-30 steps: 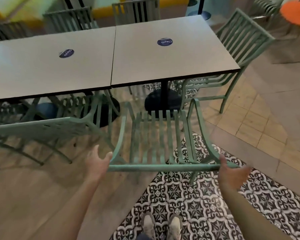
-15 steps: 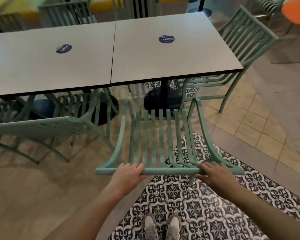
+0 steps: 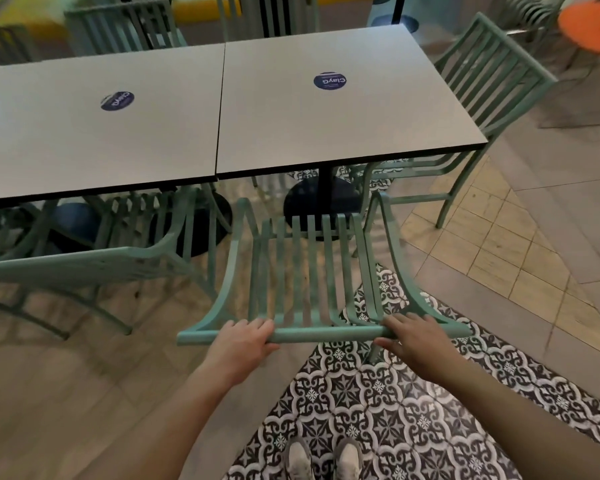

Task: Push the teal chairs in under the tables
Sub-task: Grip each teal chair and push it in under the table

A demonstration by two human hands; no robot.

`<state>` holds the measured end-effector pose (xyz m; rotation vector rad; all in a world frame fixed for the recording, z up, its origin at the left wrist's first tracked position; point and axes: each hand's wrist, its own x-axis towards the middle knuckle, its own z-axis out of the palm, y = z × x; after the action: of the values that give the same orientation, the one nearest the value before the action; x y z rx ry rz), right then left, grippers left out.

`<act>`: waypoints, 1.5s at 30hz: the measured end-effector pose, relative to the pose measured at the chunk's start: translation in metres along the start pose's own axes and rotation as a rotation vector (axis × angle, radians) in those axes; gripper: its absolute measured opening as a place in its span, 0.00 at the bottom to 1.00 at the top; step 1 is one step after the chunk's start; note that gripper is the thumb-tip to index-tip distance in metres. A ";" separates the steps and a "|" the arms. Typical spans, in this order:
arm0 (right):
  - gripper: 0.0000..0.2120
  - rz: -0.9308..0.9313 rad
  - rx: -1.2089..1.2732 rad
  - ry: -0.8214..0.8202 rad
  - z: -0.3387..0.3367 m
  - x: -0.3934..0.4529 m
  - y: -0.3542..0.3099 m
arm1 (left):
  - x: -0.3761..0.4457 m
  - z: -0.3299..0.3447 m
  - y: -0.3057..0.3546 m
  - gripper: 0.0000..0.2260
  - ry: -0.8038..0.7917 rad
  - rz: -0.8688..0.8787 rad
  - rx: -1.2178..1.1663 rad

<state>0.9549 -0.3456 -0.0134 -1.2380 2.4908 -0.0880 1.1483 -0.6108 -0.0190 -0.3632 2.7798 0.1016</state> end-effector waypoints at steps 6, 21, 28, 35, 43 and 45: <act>0.37 -0.013 -0.031 -0.024 -0.011 0.035 0.004 | 0.019 -0.007 -0.012 0.16 0.051 -0.033 0.005; 0.30 -0.063 -0.088 -0.022 -0.026 0.095 0.007 | 0.061 -0.019 -0.049 0.15 0.085 -0.047 -0.028; 0.22 -0.089 -0.077 -0.009 -0.023 0.098 0.004 | 0.063 -0.021 -0.056 0.16 0.040 -0.055 0.000; 0.25 -0.086 -0.083 -0.015 -0.024 0.097 0.004 | 0.063 -0.022 -0.054 0.15 0.022 -0.058 0.017; 0.30 -0.078 -0.072 0.013 -0.020 0.097 0.011 | 0.062 -0.022 -0.047 0.15 0.031 -0.054 0.008; 0.30 -0.078 -0.076 0.010 -0.019 0.097 0.013 | 0.062 -0.023 -0.046 0.14 0.035 -0.054 0.005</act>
<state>0.8849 -0.4152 -0.0259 -1.3686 2.4751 -0.0188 1.0962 -0.6724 -0.0193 -0.4426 2.8014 0.0763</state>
